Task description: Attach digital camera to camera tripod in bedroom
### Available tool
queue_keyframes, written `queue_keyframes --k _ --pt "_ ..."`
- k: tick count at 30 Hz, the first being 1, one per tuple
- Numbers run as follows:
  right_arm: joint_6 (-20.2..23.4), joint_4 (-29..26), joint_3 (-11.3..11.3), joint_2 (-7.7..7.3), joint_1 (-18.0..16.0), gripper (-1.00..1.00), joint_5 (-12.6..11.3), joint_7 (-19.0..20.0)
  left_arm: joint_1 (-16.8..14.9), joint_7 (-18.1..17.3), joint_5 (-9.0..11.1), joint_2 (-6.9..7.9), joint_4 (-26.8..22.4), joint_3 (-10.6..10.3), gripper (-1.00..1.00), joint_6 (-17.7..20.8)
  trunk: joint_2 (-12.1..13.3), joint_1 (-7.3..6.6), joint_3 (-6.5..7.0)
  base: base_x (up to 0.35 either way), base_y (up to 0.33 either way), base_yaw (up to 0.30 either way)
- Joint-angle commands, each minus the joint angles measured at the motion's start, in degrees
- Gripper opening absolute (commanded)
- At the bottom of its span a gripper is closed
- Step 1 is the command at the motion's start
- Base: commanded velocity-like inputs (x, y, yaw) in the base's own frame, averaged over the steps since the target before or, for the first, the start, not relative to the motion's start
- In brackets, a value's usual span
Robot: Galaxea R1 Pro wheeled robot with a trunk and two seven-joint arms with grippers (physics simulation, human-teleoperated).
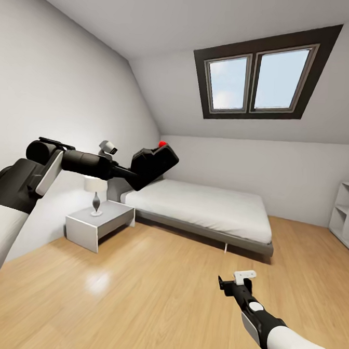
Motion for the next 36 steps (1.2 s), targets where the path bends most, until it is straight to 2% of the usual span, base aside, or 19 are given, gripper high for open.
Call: queue_keyframes --k 1,10,18,21,36 --pt "-0.15 0.13 0.23 -0.02 -0.05 1.0 -0.05 -0.17 -0.06 -0.13 0.2 0.04 0.01 -0.12 -1.0 0.52 0.38 -0.24 0.11 0.0 0.0 0.0" --pt "-0.02 1.0 0.14 -0.02 -0.03 1.0 -0.13 -4.16 -0.09 -0.13 0.2 0.05 0.02 -0.12 -1.0 0.52 3.99 -2.21 1.73 0.0 0.0 0.0" --pt "0.06 9.64 0.13 -0.04 0.06 1.0 -0.16 -4.9 -0.06 -0.13 0.2 0.03 0.02 -0.12 -1.0 0.52 7.2 -3.97 3.16 0.0 0.0 0.0" --pt "0.08 10.96 0.13 -0.1 3.19 1.0 -0.14 -4.94 -0.09 -0.13 0.2 -0.02 0.02 -0.12 -1.0 0.52 8.4 -4.63 3.7 0.0 0.0 0.0" --pt "0.58 11.17 0.13 -0.11 11.38 1.0 -0.23 -4.98 -0.04 -0.05 0.2 -0.05 0.02 -0.12 -1.0 0.52 14.42 -7.92 6.4 0.0 0.0 0.0"
